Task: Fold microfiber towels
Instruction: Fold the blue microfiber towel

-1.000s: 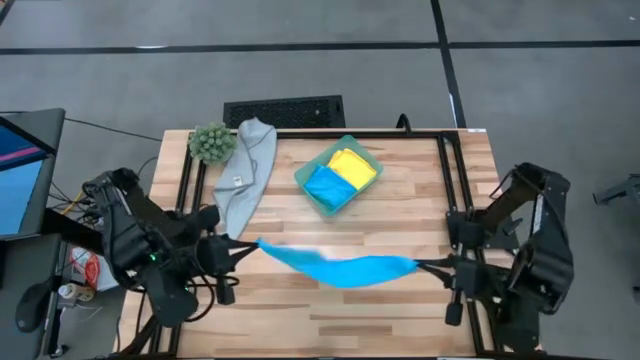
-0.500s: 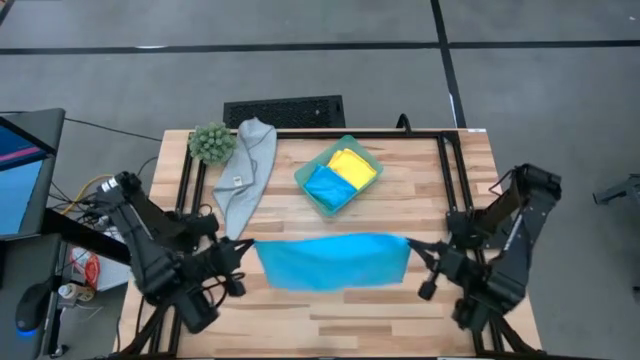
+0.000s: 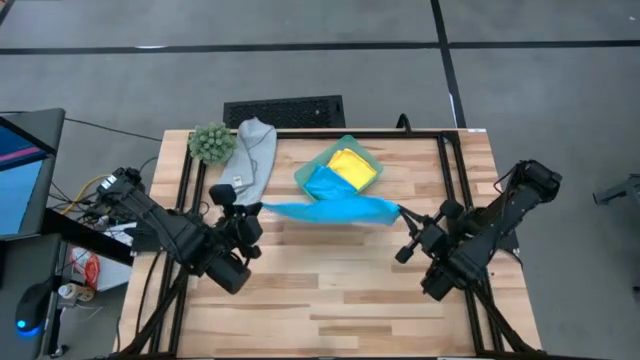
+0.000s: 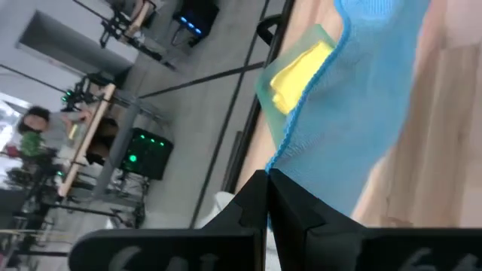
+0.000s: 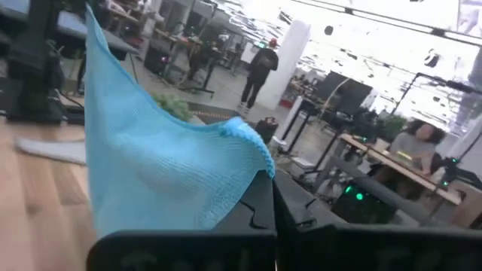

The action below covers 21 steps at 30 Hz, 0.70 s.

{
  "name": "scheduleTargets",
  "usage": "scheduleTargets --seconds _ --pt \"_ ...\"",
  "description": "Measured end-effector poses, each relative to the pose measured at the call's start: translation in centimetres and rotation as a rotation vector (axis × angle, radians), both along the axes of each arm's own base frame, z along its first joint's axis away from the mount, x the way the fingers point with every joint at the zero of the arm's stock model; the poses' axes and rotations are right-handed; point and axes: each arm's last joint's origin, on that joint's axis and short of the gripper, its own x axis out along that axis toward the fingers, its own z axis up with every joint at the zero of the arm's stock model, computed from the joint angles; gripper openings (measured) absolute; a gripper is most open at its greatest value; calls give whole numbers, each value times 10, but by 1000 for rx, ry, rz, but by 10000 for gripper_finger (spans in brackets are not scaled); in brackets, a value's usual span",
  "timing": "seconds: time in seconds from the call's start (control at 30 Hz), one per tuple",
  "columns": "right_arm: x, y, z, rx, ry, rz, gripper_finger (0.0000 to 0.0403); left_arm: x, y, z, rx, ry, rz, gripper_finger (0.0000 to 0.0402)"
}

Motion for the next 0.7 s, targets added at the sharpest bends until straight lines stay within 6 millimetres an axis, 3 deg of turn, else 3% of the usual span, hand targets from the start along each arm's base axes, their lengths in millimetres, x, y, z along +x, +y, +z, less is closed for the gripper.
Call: scheduleTargets --seconds 0.17,0.3,0.5,0.7 --pt "-9 8 -33 119 -97 51 1 -9 -10 -6 -50 -12 -18 0" --pt "-18 26 -58 237 -154 134 1 -19 -25 -43 -144 23 -5 0" --pt "-35 59 -76 434 -156 279 2 -40 -56 -104 -400 -34 -2 0" --pt "-33 83 -98 595 -104 329 2 -49 -70 -136 -545 -156 -20 0"
